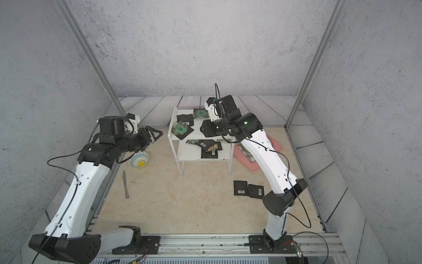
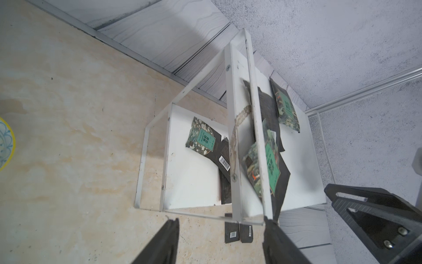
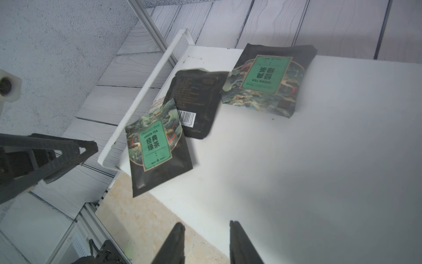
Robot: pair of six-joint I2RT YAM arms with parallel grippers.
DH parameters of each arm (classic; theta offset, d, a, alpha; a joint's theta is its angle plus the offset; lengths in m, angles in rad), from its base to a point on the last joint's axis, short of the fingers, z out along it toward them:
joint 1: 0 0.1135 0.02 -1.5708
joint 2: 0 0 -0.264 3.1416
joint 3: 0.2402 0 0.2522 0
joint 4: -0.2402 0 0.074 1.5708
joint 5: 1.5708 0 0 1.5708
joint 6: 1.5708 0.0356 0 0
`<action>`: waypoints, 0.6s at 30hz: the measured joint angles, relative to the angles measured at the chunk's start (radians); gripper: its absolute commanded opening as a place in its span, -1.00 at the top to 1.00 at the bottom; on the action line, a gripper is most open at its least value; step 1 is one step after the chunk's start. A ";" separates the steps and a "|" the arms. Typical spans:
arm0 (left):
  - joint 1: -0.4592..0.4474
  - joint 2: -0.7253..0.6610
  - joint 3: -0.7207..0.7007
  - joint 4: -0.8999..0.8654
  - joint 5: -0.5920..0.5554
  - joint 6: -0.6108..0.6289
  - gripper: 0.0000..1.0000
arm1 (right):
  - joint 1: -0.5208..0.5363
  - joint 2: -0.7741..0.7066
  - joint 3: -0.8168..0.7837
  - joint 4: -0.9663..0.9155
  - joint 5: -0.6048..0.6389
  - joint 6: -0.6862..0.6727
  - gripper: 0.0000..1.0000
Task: Remove the tea bags from the shelf
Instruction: Pick up the tea bag from the shelf.
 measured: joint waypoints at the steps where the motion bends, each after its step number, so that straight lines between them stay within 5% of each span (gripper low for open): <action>1: 0.005 0.010 0.001 0.013 0.010 -0.005 -0.21 | 0.000 0.020 0.017 0.002 -0.010 0.006 0.36; 18: 0.022 0.108 0.005 0.175 0.138 -0.070 -0.08 | 0.015 0.148 0.067 0.097 -0.137 0.098 0.48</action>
